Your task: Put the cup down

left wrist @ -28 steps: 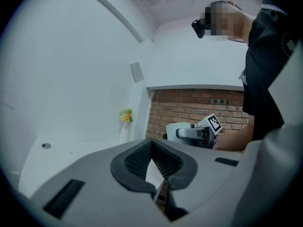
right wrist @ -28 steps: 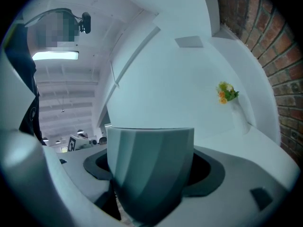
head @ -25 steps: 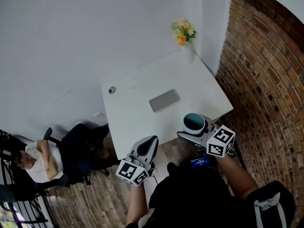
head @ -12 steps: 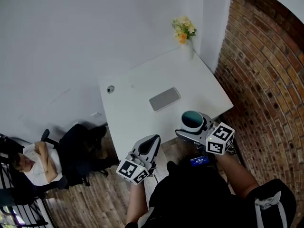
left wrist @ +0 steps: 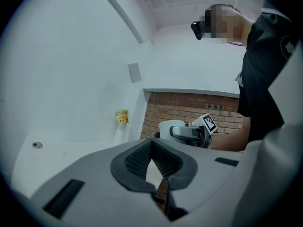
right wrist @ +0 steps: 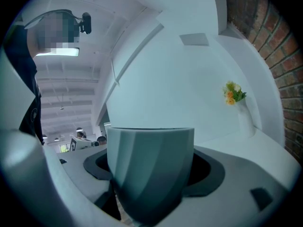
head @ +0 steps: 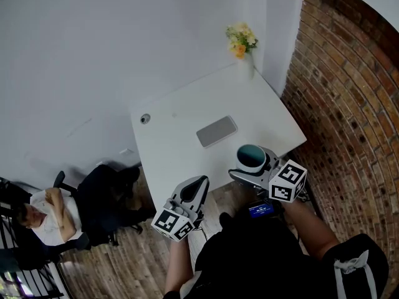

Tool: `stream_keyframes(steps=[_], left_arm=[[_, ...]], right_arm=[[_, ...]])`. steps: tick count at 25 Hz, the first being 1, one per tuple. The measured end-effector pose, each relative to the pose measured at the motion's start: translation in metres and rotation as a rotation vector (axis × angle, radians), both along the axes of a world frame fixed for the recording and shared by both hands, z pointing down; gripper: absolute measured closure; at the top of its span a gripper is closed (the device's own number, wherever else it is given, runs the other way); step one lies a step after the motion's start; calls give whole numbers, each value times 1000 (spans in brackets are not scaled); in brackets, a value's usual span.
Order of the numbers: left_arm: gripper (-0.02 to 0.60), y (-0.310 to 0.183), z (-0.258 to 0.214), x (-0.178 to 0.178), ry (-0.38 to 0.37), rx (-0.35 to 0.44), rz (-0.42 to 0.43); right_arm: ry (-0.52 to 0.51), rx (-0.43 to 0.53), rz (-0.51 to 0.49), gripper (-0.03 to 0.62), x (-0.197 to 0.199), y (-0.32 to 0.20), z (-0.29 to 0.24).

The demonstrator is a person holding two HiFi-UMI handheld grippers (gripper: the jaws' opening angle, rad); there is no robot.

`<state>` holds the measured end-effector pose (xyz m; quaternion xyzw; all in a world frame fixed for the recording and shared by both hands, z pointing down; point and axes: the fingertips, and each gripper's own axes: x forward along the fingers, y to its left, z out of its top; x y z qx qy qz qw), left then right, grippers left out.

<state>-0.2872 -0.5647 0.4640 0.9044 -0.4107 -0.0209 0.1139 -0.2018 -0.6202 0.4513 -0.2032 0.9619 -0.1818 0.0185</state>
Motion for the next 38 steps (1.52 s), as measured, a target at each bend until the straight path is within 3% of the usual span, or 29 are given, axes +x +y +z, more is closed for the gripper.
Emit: stream_keyframes(steps=[21,31,38], left_arm=[[574,-20,9,-9,-9,-34,-43],[574,-43,23,-15,-14,-70,-45],[574,-44,35,-24,-23,-122,-78]], right_arm=[[18,-35,-27,192,-9,-28,22],[13,-161,-3,192,-25,-99,84],[84,-213,-12,192,-77,-156,143]])
